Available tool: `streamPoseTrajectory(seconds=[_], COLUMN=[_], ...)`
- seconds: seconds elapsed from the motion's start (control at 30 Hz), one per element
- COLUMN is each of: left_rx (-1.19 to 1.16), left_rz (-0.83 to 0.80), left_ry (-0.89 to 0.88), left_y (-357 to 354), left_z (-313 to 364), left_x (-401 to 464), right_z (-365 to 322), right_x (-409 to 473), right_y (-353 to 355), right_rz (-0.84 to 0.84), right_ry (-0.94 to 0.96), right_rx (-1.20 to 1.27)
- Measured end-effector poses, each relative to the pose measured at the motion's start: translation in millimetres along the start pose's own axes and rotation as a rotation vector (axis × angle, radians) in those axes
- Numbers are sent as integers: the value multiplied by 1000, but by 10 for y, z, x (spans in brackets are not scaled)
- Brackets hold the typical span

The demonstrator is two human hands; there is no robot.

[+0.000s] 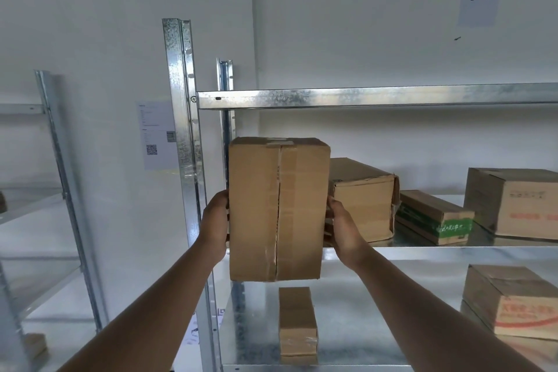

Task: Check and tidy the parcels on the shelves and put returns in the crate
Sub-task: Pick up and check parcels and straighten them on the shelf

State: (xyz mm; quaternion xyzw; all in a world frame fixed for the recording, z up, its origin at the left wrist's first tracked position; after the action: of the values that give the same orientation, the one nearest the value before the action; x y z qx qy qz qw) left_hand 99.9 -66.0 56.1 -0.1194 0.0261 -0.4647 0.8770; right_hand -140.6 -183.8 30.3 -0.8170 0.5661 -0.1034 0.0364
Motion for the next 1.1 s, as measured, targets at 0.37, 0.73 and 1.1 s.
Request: streamPoseTrajectory(seconds=[0.37, 0.73, 1.1], left_rx=[-309, 198, 467], left_rz=[-158, -210, 72], left_ry=[89, -182, -350], left_y=[-34, -37, 213], left_z=[160, 401, -18], left_x=[57, 107, 588], right_z=[-456, -488, -242], right_x=[79, 157, 426], right_y=[-108, -119, -372], right_rz=[-40, -84, 98], right_ry=[121, 225, 382], right_rx=[12, -24, -428])
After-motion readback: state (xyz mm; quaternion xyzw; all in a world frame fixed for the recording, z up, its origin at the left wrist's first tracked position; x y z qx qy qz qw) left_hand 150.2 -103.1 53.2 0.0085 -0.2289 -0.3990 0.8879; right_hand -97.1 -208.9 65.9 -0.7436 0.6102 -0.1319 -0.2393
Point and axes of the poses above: each hand's wrist, its own x-axis towards the middle knuckle, its own y-axis out of the back of the hand, z = x × y, the point moved 9 cm from there along x, towards the middle knuckle, and after that the axes turned 4 degrees about y, right-handed, at the moved point
